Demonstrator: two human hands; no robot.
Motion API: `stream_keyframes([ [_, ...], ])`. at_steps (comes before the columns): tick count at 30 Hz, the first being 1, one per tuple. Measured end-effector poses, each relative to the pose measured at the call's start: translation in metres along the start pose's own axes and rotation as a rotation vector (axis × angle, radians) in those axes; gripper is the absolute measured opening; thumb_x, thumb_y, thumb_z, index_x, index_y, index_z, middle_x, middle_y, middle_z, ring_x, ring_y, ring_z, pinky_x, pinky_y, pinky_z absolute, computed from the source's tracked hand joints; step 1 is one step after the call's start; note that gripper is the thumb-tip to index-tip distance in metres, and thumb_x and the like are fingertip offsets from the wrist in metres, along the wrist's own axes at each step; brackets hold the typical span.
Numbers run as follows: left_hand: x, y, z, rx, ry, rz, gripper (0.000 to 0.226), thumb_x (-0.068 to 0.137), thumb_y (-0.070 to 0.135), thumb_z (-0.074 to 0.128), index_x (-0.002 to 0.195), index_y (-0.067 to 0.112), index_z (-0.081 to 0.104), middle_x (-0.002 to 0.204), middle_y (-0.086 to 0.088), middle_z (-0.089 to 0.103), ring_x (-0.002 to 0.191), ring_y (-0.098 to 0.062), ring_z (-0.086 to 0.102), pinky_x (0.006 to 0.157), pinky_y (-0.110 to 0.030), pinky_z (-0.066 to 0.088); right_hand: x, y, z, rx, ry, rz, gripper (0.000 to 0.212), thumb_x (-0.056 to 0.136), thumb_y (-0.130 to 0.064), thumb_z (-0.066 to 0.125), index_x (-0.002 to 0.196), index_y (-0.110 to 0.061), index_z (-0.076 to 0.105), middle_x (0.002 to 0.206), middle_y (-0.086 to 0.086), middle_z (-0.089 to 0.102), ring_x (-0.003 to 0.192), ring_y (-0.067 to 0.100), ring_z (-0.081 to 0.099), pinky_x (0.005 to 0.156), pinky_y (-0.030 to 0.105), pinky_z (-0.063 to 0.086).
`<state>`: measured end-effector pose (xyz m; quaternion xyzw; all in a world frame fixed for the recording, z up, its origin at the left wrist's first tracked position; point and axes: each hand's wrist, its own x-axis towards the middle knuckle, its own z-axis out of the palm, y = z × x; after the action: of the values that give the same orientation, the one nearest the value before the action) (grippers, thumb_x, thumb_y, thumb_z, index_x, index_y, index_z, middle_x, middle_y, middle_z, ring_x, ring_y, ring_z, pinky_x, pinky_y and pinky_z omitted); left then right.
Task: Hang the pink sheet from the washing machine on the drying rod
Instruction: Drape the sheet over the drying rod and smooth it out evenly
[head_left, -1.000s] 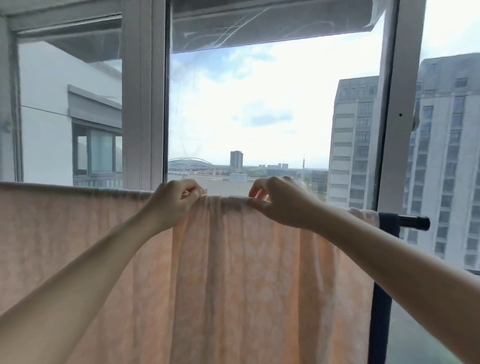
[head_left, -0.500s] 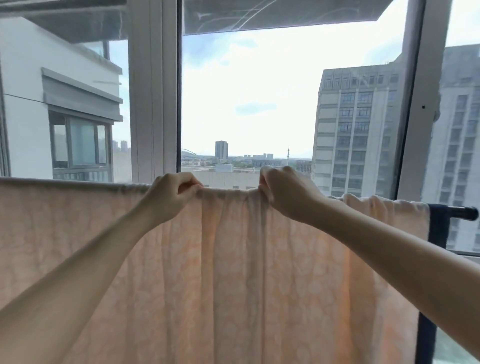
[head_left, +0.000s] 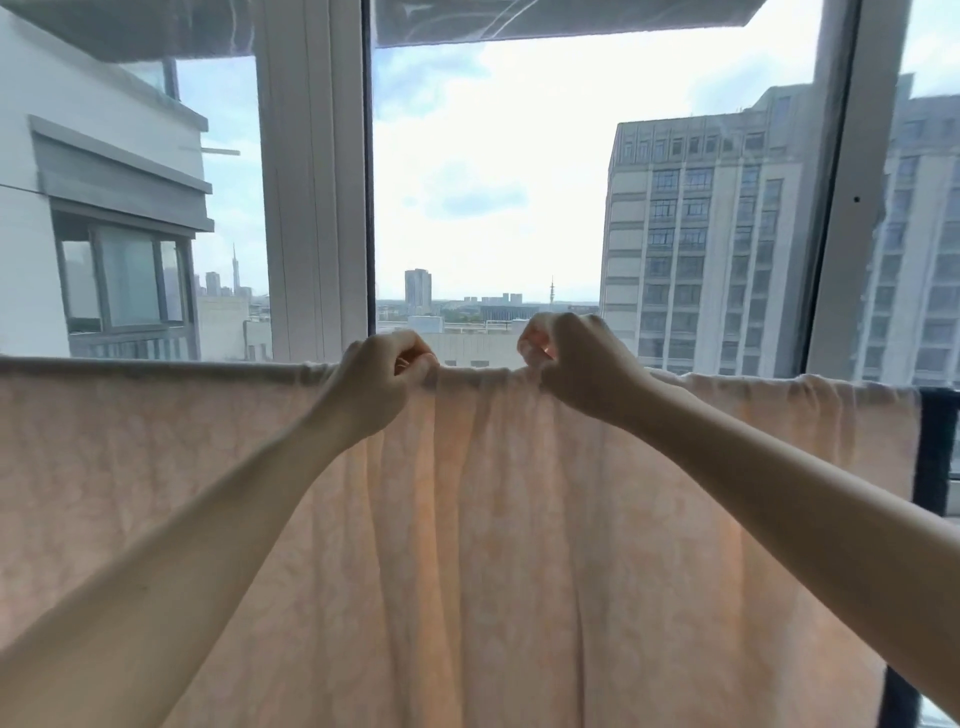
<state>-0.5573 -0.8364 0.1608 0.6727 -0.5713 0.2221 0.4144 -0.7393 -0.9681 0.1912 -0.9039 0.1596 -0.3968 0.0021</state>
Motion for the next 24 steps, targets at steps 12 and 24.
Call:
stream_keyframes([
  [12,-0.003,-0.031,-0.018,0.188,0.155,-0.145,0.015,0.098,0.012,0.051,0.094,0.007,0.064,0.075,-0.001,0.063,0.068,-0.012,0.058,0.059,-0.014,0.036,0.008,-0.006,0.017,-0.006,-0.179,-0.072,0.024,0.097,-0.030,0.054,0.098,-0.007,0.062,0.083,0.001,0.066,0.071,0.015,0.066,0.071,0.034,0.059],
  [24,-0.007,-0.042,-0.011,0.190,0.421,-0.220,0.019,0.103,0.011,0.035,0.090,0.009,0.048,0.082,-0.006,0.053,0.075,-0.021,0.048,0.064,-0.030,0.033,0.000,0.000,0.017,0.030,-0.074,-0.107,0.014,0.094,-0.016,0.058,0.105,-0.012,0.065,0.100,0.007,0.072,0.080,0.016,0.069,0.072,0.029,0.059],
])
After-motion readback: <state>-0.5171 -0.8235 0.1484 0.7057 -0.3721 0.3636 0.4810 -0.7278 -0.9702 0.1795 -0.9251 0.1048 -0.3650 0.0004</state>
